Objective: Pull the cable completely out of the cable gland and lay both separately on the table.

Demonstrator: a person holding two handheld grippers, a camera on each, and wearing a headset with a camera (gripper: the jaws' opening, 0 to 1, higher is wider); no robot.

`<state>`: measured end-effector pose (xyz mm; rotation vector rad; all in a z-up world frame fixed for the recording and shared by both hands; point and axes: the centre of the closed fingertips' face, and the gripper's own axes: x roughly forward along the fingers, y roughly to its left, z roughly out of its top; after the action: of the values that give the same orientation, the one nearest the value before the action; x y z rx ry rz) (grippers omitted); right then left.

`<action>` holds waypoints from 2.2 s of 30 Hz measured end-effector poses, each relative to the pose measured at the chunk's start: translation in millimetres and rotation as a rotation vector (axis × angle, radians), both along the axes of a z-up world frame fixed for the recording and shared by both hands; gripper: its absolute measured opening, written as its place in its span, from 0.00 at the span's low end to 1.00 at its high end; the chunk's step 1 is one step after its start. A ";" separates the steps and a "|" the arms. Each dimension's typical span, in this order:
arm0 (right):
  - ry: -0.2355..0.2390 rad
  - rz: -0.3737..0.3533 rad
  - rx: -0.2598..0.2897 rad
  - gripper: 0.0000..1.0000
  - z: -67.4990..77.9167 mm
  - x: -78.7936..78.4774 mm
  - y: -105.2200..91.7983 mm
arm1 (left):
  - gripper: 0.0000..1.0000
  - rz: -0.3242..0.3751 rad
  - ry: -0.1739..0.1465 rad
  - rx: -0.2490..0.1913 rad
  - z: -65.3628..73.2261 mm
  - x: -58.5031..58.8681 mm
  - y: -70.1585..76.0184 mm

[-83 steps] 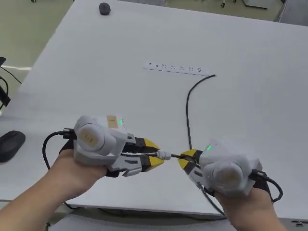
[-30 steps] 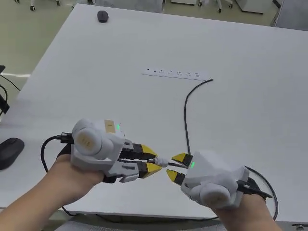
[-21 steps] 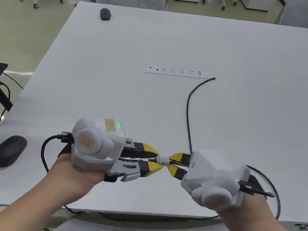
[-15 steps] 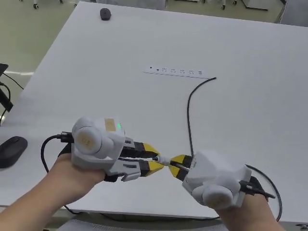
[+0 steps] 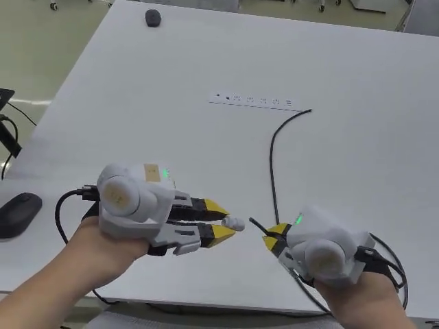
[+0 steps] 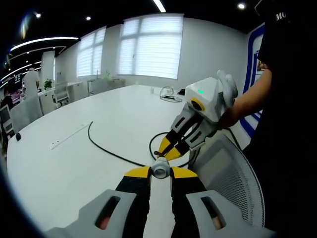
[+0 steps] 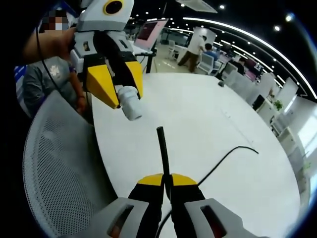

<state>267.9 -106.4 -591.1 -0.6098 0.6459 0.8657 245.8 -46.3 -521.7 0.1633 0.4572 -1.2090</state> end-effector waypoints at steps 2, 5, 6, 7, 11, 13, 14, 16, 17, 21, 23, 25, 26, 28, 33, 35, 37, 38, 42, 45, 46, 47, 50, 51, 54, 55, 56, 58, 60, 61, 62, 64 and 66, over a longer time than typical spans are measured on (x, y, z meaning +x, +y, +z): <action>0.010 -0.018 0.000 0.00 -3.8 1.6 -2.9 | 0.15 -0.003 -0.005 0.011 -2.1 0.6 2.2; 0.020 -0.024 0.007 0.00 -3.5 1.6 -2.8 | 0.15 0.007 0.001 0.004 -2.5 2.4 3.7; 0.016 -0.022 0.005 0.00 -2.5 2.0 -2.3 | 0.15 0.006 0.002 0.002 -2.6 2.0 3.3; 0.014 -0.018 0.002 0.00 -1.1 3.1 -1.4 | 0.15 0.004 0.003 0.004 -4.4 1.1 2.7; 0.002 -0.009 -0.003 0.00 4.1 9.9 2.2 | 0.15 -0.006 -0.004 0.032 -9.7 -3.8 0.4; -0.002 -0.008 -0.006 0.00 6.9 13.8 4.1 | 0.15 -0.009 0.002 0.028 -11.4 -5.7 -0.4; -0.005 -0.006 -0.006 0.00 8.8 16.4 6.4 | 0.15 -0.010 0.002 0.032 -15.1 -5.8 -0.4; -0.010 0.009 -0.011 0.00 10.8 19.2 11.5 | 0.15 -0.009 0.003 0.045 -21.8 -5.2 0.8; -0.015 0.018 -0.017 0.00 10.8 20.9 13.4 | 0.15 -0.009 -0.001 0.055 -24.6 -5.3 1.8; -0.022 0.035 -0.027 0.00 13.2 29.0 21.5 | 0.15 -0.009 -0.007 0.054 -33.3 -4.7 5.5; -0.024 0.047 -0.034 0.00 15.4 33.6 27.7 | 0.15 -0.010 -0.005 0.054 -36.9 -4.6 7.5; -0.032 0.066 -0.040 0.00 19.4 37.5 35.9 | 0.15 -0.012 0.003 0.046 -37.8 -5.1 8.4; -0.030 0.073 -0.042 0.00 20.3 38.3 39.4 | 0.15 -0.013 0.003 0.048 -39.4 -5.3 8.8; -0.032 0.099 -0.048 0.00 22.3 40.0 50.3 | 0.15 -0.013 0.001 0.056 -44.1 -4.7 11.1; -0.045 0.171 -0.078 0.00 23.5 43.7 81.6 | 0.15 -0.007 0.002 0.066 -53.3 -4.1 18.9; -0.042 0.192 -0.086 0.00 21.8 44.5 91.4 | 0.15 0.006 0.010 0.067 -58.7 -2.7 24.8; -0.038 0.207 -0.091 0.00 18.6 46.5 101.6 | 0.15 0.026 0.020 0.065 -63.8 -1.6 31.0; -0.034 0.213 -0.098 0.00 16.4 47.0 105.0 | 0.15 0.030 0.017 0.064 -67.0 -1.0 34.2; -0.020 0.239 -0.118 0.00 7.0 49.4 119.4 | 0.15 0.052 0.019 0.073 -75.9 0.2 42.5; -0.002 0.241 -0.119 0.00 -1.3 52.6 126.5 | 0.15 0.067 0.018 0.063 -80.0 -1.5 45.5; 0.009 0.238 -0.120 0.00 -4.5 54.3 128.6 | 0.15 0.068 0.019 0.064 -81.2 -1.6 45.9; 0.013 0.236 -0.112 0.00 -6.1 55.7 130.7 | 0.15 0.070 0.018 0.066 -84.5 -2.2 46.9; 0.035 0.235 -0.099 0.00 -12.2 57.0 139.1 | 0.15 0.068 0.018 0.083 -92.1 -5.1 48.0; 0.035 0.251 -0.109 0.00 -16.6 56.7 142.8 | 0.15 0.069 0.017 0.082 -94.8 -5.2 48.9; 0.038 0.279 -0.126 0.00 -26.5 56.6 150.6 | 0.15 0.082 0.026 0.082 -102.4 -3.6 51.6; 0.038 0.287 -0.126 0.00 -29.9 56.8 152.9 | 0.15 0.086 0.025 0.083 -104.7 -3.0 52.6; 0.042 0.301 -0.150 0.00 -36.6 57.8 153.4 | 0.15 0.091 0.029 0.082 -108.5 -1.8 53.5; 0.049 0.298 -0.147 0.00 -42.4 60.7 158.1 | 0.15 0.090 0.039 0.088 -115.2 -1.5 54.2; 0.059 0.304 -0.153 0.00 -50.1 61.6 161.1 | 0.15 0.084 0.044 0.093 -121.5 -0.7 54.9; 0.060 0.311 -0.159 0.00 -53.2 61.5 162.1 | 0.15 0.083 0.046 0.095 -123.9 0.0 55.3; 0.064 0.319 -0.164 0.00 -56.5 61.4 163.4 | 0.16 0.083 0.047 0.097 -126.1 1.2 56.1; 0.063 0.332 -0.175 0.00 -63.9 62.9 165.6 | 0.16 0.086 0.052 0.102 -132.1 4.3 58.4; 0.082 0.350 -0.175 0.00 -73.5 62.0 169.1 | 0.16 0.094 0.057 0.100 -136.8 7.0 60.6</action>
<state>329.9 62.8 -664.5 -0.8658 0.7049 1.1727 252.8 14.3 -658.5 0.1912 0.5701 -1.1017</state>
